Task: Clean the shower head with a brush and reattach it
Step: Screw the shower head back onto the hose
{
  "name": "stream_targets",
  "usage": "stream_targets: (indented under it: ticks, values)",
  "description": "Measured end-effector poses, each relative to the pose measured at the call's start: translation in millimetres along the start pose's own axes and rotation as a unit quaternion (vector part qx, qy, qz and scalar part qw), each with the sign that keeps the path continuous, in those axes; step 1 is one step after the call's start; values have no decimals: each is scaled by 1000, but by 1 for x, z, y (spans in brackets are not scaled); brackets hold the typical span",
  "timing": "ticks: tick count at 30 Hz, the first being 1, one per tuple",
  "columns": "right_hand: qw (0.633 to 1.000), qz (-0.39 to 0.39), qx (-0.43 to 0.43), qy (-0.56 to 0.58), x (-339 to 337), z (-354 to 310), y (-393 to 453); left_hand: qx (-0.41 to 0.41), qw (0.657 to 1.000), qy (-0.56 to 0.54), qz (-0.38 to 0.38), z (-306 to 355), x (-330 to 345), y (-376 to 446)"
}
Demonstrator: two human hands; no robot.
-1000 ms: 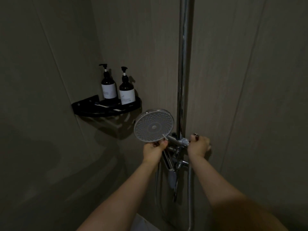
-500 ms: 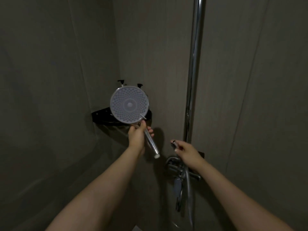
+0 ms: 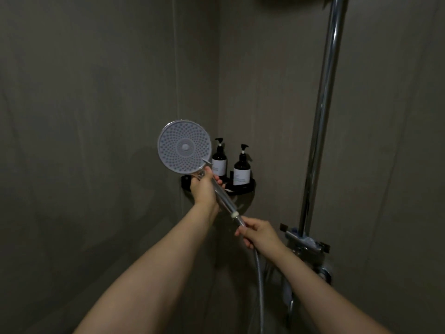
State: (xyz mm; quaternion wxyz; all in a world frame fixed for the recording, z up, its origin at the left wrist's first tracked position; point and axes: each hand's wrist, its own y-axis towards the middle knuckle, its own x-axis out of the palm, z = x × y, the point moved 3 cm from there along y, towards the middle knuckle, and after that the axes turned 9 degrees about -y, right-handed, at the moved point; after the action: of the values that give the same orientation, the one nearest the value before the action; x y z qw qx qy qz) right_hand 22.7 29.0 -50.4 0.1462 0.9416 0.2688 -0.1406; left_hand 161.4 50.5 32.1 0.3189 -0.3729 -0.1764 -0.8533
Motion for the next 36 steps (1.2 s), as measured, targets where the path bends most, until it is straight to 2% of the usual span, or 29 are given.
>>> stream_targets:
  ticks: [3, 9, 17, 22, 29, 33, 36]
  values:
    - [1000, -6, 3, 16, 8, -2, 1, -3, 1000, -19, 5, 3, -6, 2]
    - [998, 42, 2, 45, 10, -6, -1, -22, 998, -57, 5, 6, -14, -4]
    - [999, 22, 42, 15, 28, -9, -6, -7, 1000, -28, -12, 5, -16, -5]
    - [996, -5, 73, 57, 29, -9, -5, -18, 999, -22, -18, 2, -18, -5]
    - [992, -31, 71, 94, 29, -7, -5, -21, 999, -26, -8, 0, -24, -3]
    - [999, 1, 23, -37, 28, -9, -9, -27, 999, -24, -14, 0, -25, -4]
    - [996, 59, 7, -67, 25, -8, -11, -25, 999, -29, -5, 0, -25, -5]
